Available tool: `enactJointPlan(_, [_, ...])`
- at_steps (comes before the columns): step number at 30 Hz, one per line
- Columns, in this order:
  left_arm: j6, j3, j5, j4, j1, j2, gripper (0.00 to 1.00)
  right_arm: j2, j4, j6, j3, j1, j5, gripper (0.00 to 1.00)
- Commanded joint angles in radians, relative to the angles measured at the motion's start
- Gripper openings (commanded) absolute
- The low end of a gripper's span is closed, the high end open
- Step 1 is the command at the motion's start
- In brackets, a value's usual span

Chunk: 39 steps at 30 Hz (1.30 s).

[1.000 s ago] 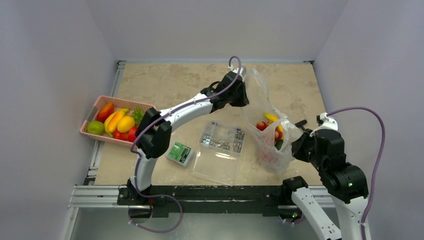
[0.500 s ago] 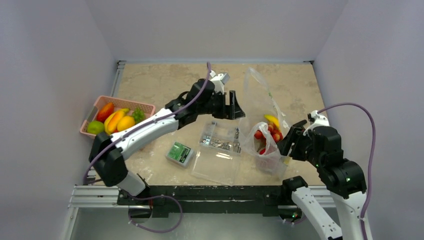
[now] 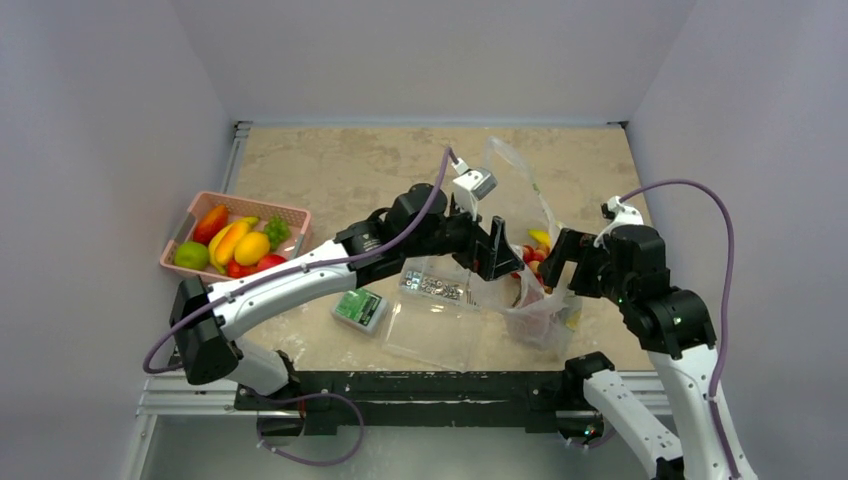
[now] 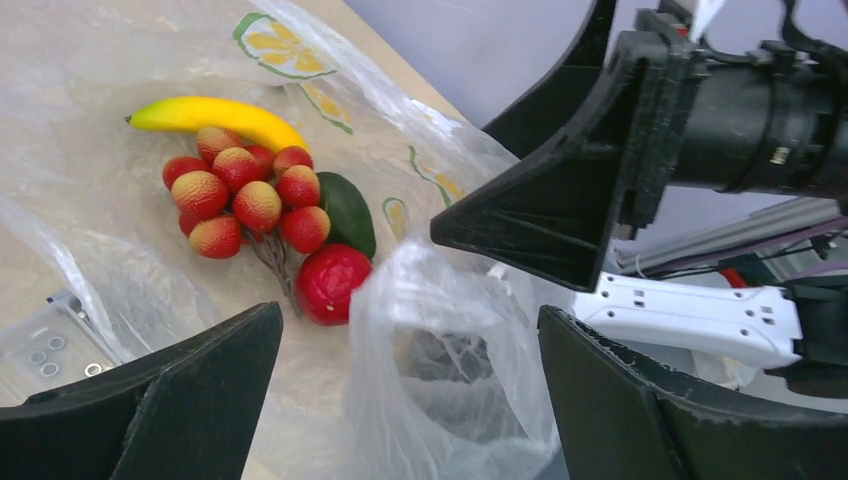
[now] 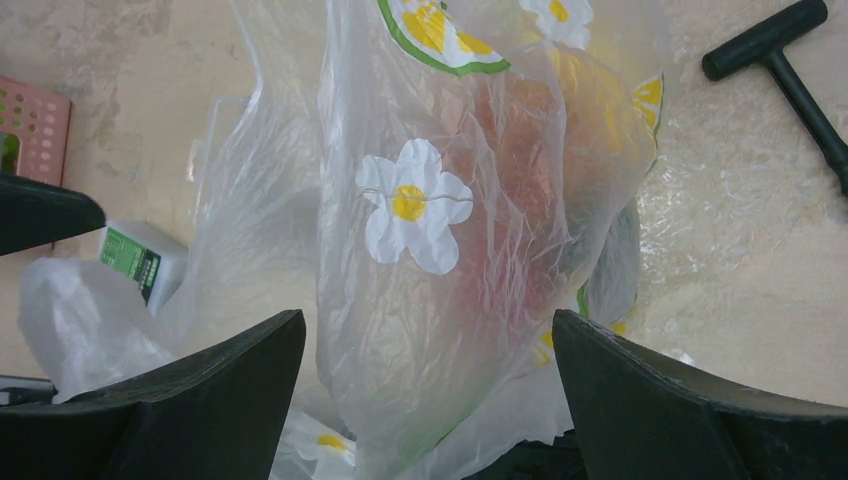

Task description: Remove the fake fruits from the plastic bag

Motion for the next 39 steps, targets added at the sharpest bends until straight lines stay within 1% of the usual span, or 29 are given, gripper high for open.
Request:
enactJointPlan(1, [0.057, 0.070, 0.008, -0.016, 0.003, 0.063, 1.00, 0.030, 0.079, -0.040, 0.040, 0.002, 0.015, 0.96])
enactJointPlan(3, [0.056, 0.075, 0.030, -0.001, -0.001, 0.077, 0.99, 0.035, 0.098, -0.040, 0.035, 0.002, 0.025, 0.95])
enactJointPlan(4, [0.058, 0.084, 0.035, -0.001, -0.003, 0.084, 0.96, 0.041, 0.104, -0.040, 0.032, 0.002, 0.029, 0.94])
enactJointPlan(6, [0.071, 0.110, 0.055, -0.016, -0.006, 0.100, 0.86, 0.051, 0.121, -0.034, 0.019, 0.002, 0.031, 0.89])
enactJointPlan(7, [0.080, 0.123, 0.062, -0.026, -0.007, 0.104, 0.77, 0.057, 0.129, -0.028, 0.012, 0.002, 0.028, 0.84])
enactJointPlan(9, [0.104, 0.128, 0.051, -0.028, -0.015, 0.093, 0.55, 0.065, 0.134, 0.010, 0.004, 0.003, 0.028, 0.68])
enactJointPlan(11, [0.169, 0.084, -0.007, 0.034, -0.058, 0.035, 0.38, 0.064, 0.137, 0.073, -0.006, 0.002, 0.041, 0.48])
enactJointPlan(12, [0.238, 0.038, -0.056, 0.099, -0.090, 0.000, 0.32, 0.058, 0.142, 0.113, -0.014, 0.002, 0.048, 0.40])
enactJointPlan(13, [0.313, -0.017, -0.115, 0.201, -0.130, -0.039, 0.22, 0.048, 0.160, 0.147, -0.029, 0.002, 0.039, 0.33])
enactJointPlan(14, [0.386, -0.072, -0.175, 0.313, -0.165, -0.069, 0.11, 0.032, 0.181, 0.183, -0.046, 0.002, 0.028, 0.23])
enactJointPlan(15, [0.445, -0.111, -0.217, 0.355, -0.194, -0.092, 0.05, 0.017, 0.197, 0.224, -0.061, 0.002, 0.029, 0.10])
enactJointPlan(16, [0.496, -0.133, -0.271, 0.402, -0.215, -0.105, 0.01, -0.001, 0.211, 0.265, -0.073, 0.001, 0.036, 0.00])
enactJointPlan(18, [0.565, -0.155, -0.333, 0.444, -0.251, -0.118, 0.00, -0.024, 0.222, 0.346, -0.093, 0.002, 0.091, 0.00])
enactJointPlan(19, [0.608, -0.192, -0.355, 0.496, -0.276, -0.124, 0.00, -0.033, 0.227, 0.388, -0.101, 0.002, 0.123, 0.00])
enactJointPlan(22, [0.731, -0.337, -0.384, 0.767, -0.350, -0.138, 0.00, -0.051, 0.267, 0.487, -0.131, 0.002, 0.180, 0.00])
enactJointPlan(23, [0.759, -0.368, -0.394, 0.834, -0.373, -0.137, 0.00, -0.056, 0.285, 0.515, -0.149, 0.002, 0.199, 0.00])
enactJointPlan(24, [0.783, -0.393, -0.397, 0.874, -0.397, -0.138, 0.00, -0.057, 0.295, 0.546, -0.165, 0.002, 0.222, 0.00])
enactJointPlan(27, [0.833, -0.485, -0.341, 1.027, -0.452, -0.130, 0.00, -0.060, 0.336, 0.607, -0.202, 0.001, 0.236, 0.00])
enactJointPlan(28, [0.829, -0.507, -0.328, 1.046, -0.467, -0.127, 0.00, -0.067, 0.353, 0.619, -0.210, 0.001, 0.231, 0.00])
enactJointPlan(31, [0.770, -0.564, -0.268, 1.017, -0.488, -0.136, 0.00, -0.083, 0.370, 0.615, -0.203, 0.002, 0.261, 0.00])
enactJointPlan(34, [0.728, -0.660, -0.279, 1.079, -0.517, -0.148, 0.00, -0.072, 0.361, 0.573, -0.184, 0.001, 0.269, 0.00])
enactJointPlan(35, [0.712, -0.674, -0.254, 1.059, -0.519, -0.155, 0.00, -0.076, 0.366, 0.557, -0.185, 0.001, 0.260, 0.00])
enactJointPlan(37, [0.685, -0.673, -0.194, 0.966, -0.525, -0.164, 0.00, -0.090, 0.373, 0.540, -0.195, 0.002, 0.255, 0.00])
enactJointPlan(39, [0.637, -0.676, -0.137, 0.921, -0.525, -0.158, 0.00, -0.097, 0.376, 0.516, -0.201, 0.002, 0.250, 0.00])
